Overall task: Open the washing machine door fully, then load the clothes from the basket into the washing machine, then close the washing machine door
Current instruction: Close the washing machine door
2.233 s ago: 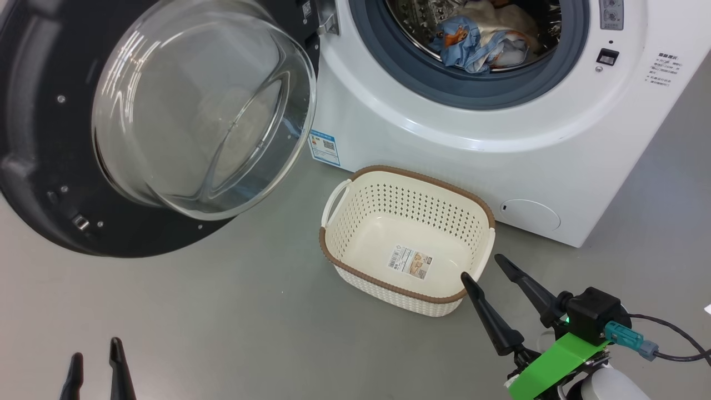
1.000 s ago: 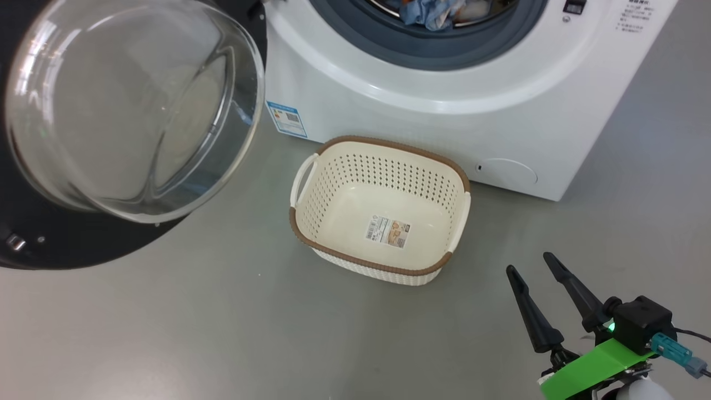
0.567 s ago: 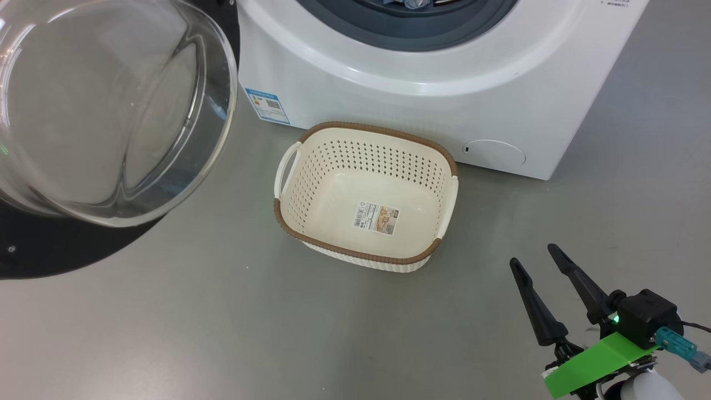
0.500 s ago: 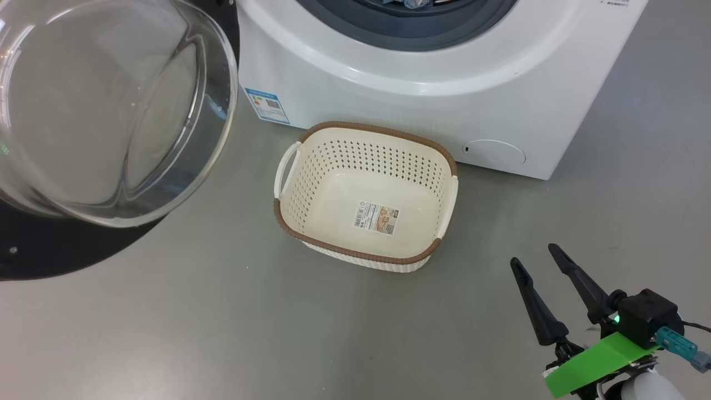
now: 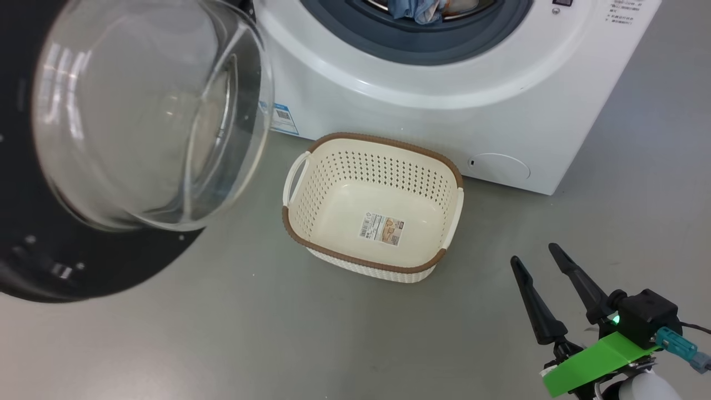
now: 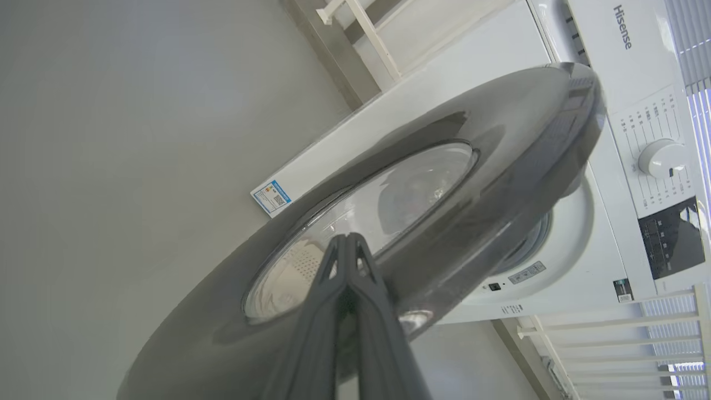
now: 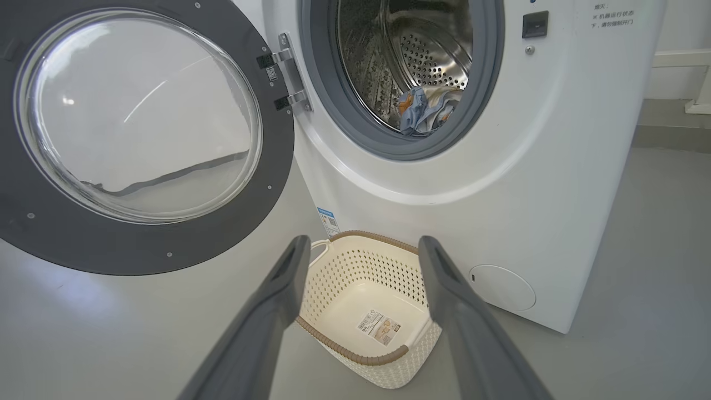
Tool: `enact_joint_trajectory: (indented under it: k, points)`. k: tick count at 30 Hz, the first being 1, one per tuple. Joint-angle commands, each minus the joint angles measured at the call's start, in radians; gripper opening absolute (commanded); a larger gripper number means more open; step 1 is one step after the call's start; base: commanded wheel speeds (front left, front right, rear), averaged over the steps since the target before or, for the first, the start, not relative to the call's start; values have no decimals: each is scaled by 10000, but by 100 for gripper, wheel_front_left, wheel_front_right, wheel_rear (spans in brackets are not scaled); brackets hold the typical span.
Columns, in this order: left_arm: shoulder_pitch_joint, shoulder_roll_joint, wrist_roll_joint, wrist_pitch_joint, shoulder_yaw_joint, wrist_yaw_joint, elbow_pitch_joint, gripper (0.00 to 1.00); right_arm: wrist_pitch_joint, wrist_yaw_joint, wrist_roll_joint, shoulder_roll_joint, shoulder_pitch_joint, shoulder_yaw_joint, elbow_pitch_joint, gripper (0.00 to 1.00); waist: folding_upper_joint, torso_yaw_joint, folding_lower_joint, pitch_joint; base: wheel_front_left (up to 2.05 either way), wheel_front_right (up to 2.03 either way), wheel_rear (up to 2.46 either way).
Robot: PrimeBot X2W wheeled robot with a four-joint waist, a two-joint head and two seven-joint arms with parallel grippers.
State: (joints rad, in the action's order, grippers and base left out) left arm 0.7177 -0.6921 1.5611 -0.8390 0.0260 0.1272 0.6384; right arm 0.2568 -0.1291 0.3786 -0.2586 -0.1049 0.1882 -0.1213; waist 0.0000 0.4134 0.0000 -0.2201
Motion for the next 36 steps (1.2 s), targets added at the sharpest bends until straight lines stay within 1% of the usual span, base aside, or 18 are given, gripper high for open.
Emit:
enact_joint_trajectory:
  k: [1,6,12,13,19,24,30,36]
  points:
    - [-225,-416,191,-471,81,34,-766,0,49,-16,-43,-21,16,256,216,100,0,20,0,80,0,0,0]
    - [-1032,-468,572,-1272,72,34,-2304,0,49,-16,-13,55,41,242,211,100,0,7,0,204,0,0,0]
    - [-1620,-273,968,-1987,84,34,-3891,0,49,-16,17,137,45,235,240,100,0,-88,0,272,0,0,0]
    - [-1620,-273,968,-1987,84,34,-3891,0,49,-16,17,137,45,235,240,100,0,-88,0,272,0,0,0]
    - [-1713,202,1228,-2454,20,34,-5120,0,49,-16,2,243,20,192,310,100,0,-348,0,258,0,0,0]
    - [-1500,629,1184,-2668,-97,34,-5828,0,49,-16,-31,334,-53,106,352,100,0,-700,0,183,0,0,0]
    - [-1052,1258,955,-2755,-394,34,-6270,0,49,-16,-84,460,-133,-6,423,100,0,-1178,0,42,0,0,0]
    - [-471,1911,583,-2619,-794,34,-6320,0,49,-16,-139,632,-293,-134,510,100,0,-1746,0,-181,0,0,0]
